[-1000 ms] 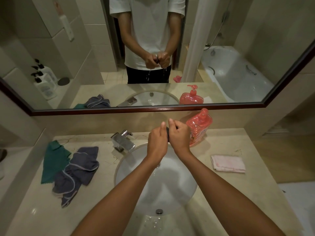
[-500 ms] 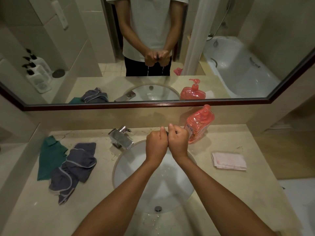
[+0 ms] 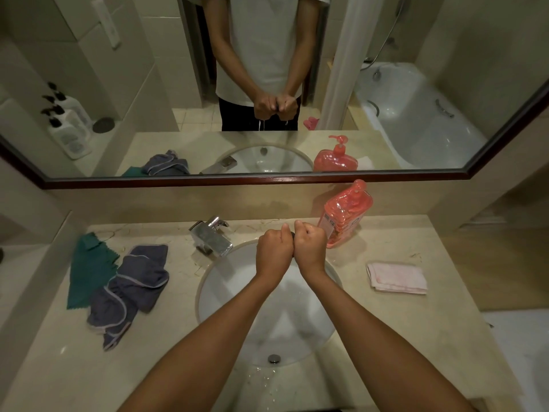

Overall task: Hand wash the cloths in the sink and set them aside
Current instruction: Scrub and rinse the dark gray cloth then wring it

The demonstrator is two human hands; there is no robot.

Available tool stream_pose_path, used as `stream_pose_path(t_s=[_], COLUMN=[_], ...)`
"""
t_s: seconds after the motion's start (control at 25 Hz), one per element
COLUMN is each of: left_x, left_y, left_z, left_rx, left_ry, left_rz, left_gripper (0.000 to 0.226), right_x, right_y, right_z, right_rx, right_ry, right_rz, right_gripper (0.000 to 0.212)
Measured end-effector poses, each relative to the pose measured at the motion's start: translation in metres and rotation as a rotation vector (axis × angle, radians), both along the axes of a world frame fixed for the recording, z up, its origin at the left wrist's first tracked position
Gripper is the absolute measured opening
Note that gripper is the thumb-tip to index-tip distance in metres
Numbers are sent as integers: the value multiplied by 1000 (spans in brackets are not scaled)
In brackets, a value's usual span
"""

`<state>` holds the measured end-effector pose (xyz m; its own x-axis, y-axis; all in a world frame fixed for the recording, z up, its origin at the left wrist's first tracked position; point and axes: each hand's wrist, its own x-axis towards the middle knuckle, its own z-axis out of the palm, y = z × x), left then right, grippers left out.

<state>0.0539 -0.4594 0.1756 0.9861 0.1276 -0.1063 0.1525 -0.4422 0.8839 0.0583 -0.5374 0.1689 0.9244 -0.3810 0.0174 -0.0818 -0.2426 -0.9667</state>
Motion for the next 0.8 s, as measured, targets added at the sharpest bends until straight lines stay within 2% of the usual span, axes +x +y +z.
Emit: stream_pose_path(t_s=[0.16,0.2,0.32,0.36,0.4,0.48,0.56,0.64,0.68,0.8], left_x=[-4,-4,2,5,7,11,10,7,6,6], left_y=[5,8,25,32,39,49,55,59,61,60], left_z=[11,17,30,34,36,40,41,40,39,44], left_rx=[-132,-185,-208,-230,-288,-491,-690,-767,-762,-709], left_ry=[18,8,-62,-82,-84,-10,94,125,104,4], left_rz=[-32,-36,6,39,77,131,77,13,13,-22], left_gripper=[58,55,38,33,28,19,24,28,25,12], right_x=[0,2,3,2,1,-2,-4,-4,-4,-7], right_y=[-2,-5,-18,-20,-20,-18,-16,-18,-19,-18], right_z=[15,19,37,43,46,49,53,61,65,73], right_rx=[-58,-24,278,296,213,-11,-157,-294,-281,62], right_ry=[88,115,232,245,240,184,153,184,232,292], right_rz=[38,64,238,313,368,413,411,420,415,510], right_gripper=[49,46,28,18,12,19,38,51,54,43])
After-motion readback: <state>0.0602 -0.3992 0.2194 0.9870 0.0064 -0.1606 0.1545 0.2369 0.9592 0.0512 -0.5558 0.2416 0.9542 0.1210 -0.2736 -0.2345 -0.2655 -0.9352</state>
